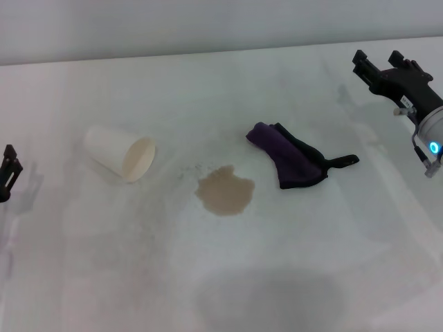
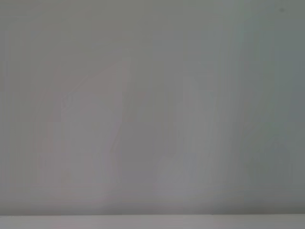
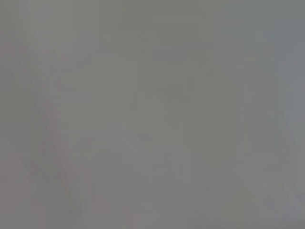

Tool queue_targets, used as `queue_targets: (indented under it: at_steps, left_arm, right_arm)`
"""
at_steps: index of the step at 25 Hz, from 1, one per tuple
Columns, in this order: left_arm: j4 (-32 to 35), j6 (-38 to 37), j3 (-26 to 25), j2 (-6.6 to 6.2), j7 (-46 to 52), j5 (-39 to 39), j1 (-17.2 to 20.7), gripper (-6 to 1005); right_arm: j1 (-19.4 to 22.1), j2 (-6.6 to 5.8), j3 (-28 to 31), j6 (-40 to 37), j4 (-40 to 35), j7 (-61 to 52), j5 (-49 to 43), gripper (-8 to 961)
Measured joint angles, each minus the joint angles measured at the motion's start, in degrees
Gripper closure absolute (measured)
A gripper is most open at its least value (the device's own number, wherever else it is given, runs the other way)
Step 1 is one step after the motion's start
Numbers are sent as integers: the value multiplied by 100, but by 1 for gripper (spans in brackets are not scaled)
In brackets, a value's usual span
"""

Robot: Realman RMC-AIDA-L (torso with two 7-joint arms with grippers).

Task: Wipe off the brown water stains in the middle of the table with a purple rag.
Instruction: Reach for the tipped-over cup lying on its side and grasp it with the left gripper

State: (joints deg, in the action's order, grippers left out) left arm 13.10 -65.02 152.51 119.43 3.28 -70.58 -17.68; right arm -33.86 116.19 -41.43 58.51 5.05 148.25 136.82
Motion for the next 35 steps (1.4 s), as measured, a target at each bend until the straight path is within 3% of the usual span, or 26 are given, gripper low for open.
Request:
queue_targets:
  at_steps: [10, 17, 18, 22, 25, 28, 33, 35]
  left_arm:
    - [-62, -336, 40, -27, 235, 236, 92, 117]
    - [-625, -1049, 41, -83, 1631, 707, 42, 122]
    - [-1080, -1297, 44, -104, 2400, 1039, -86, 123]
    - [-2104, -1693, 203, -247, 3780, 1994, -494, 123]
    - [-2842, -1971, 795, -449, 4756, 2609, -861, 124]
    - [-3370, -2356, 1034, -526, 5097, 2902, -1103, 124]
    - [-4817, -3051, 1047, -570, 5235, 3770, -1680, 123]
    - [-5349, -3343, 1053, -670, 4970, 4403, -1969, 124]
  right_arm:
    - [15, 0, -6, 2, 153, -16, 11, 125]
    - [-1, 0, -5, -26, 158, -23, -23, 124]
    - [-2, 0, -5, -29, 157, -23, -26, 124]
    - [-3, 0, -6, -32, 157, -24, -29, 124]
    - [-7, 0, -5, -32, 156, -26, -32, 124]
    - [3, 0, -5, -22, 146, -112, -33, 124]
    - [-4, 0, -5, -34, 128, -221, -33, 125]
    - [-17, 0, -5, -33, 129, -222, -34, 125]
